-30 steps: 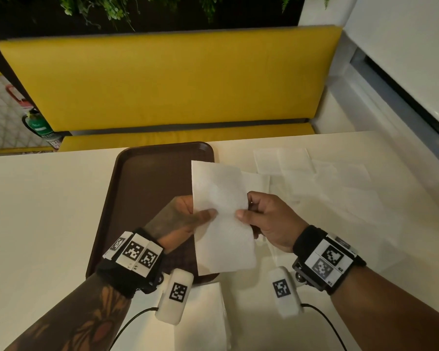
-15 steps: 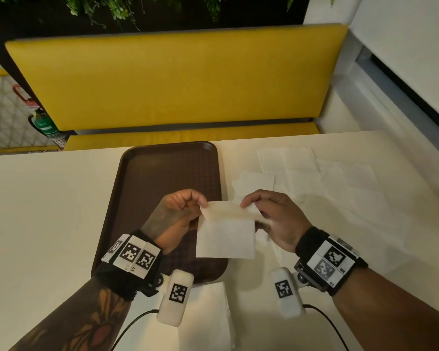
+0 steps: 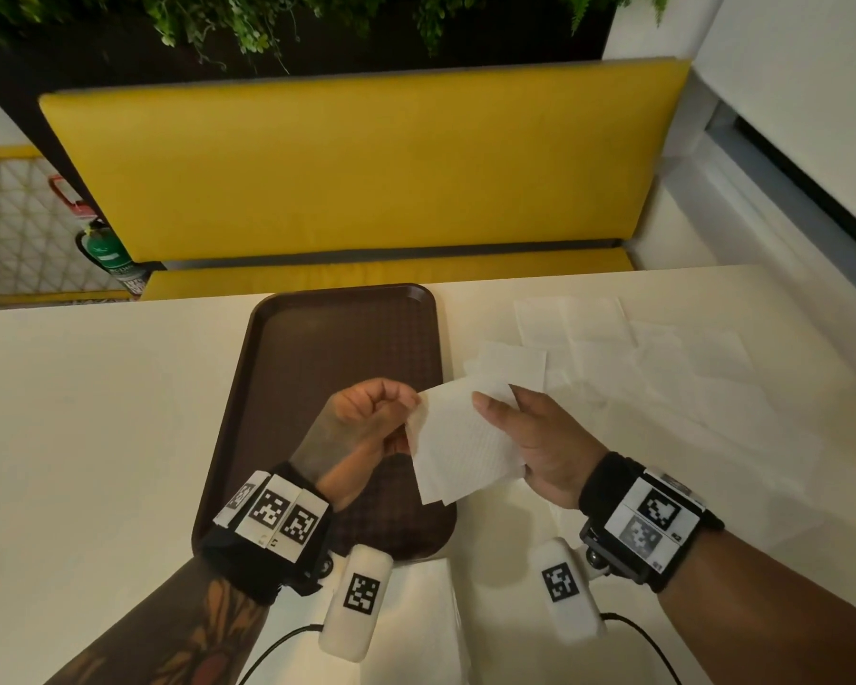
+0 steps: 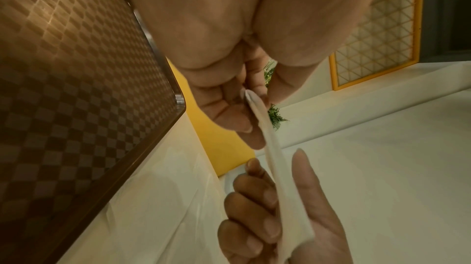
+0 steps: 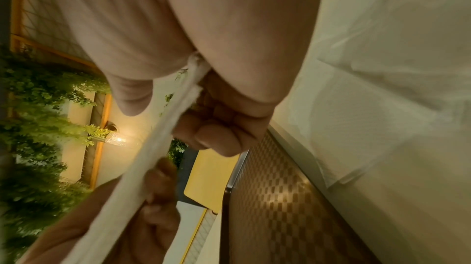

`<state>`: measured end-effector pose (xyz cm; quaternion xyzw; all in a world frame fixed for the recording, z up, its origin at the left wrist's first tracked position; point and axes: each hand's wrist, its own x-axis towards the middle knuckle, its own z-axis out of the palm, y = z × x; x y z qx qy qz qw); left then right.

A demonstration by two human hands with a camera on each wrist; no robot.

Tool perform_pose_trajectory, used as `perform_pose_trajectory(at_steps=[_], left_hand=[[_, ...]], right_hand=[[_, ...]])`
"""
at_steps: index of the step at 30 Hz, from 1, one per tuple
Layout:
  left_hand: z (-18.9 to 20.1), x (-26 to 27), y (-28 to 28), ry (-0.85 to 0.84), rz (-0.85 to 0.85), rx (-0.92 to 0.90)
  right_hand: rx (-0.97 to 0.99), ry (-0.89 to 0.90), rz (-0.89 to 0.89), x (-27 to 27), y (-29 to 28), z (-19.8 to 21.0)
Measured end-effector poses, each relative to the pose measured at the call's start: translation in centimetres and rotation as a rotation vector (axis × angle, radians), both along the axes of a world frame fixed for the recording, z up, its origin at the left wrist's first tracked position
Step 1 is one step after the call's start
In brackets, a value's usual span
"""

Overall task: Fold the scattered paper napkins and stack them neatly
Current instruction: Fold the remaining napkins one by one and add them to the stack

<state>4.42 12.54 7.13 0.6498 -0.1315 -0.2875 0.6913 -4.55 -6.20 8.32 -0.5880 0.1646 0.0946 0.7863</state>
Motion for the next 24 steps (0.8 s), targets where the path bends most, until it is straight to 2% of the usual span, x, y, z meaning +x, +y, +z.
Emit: perform_pose_trajectory(at_steps=[3,5,7,9,12,14,18,24], left_hand=[[-0.3,-0.2,0.0,0.055,-0.022,-0.05],[-0.4,-0.4,-0.3,0.127,-0.01,-0.111],[-0.7,-0.4,-0.4,0.068,0.013,-0.059],[-0.9,-0.5,-0.4,0.02,0.02,-0.001],[-0.4,-0.6,-0.4,0.045,0.045,-0.008],[0.2,-0.5,-0.2,-0.007,0.027,0.055],[1.0,0.2,0.6,-0.197,-0.064,0.317],[0.9,0.1,2.5,-0.133,-0.079,0.426]], right_hand=[[-0.018,0.005,-0.037,0.4,1.3,0.3],[-0.119,-0.009,-0.054,0.7,2.1,0.6],[-0.226,-0.007,-0.043,0.7,2.7,0.7],[-0.214,-0.011,-0.031,0.6,2.9,0.7],[-0.206,-0.023,-0.026,0.7,3.0,0.7],[-0.307,-0.049,0.012,0.8,2.9,0.5],[-0.462,-0.056,0.054,1.0,1.6,0.6],[-0.606,-0.065,0.24,1.2,1.2,0.6]])
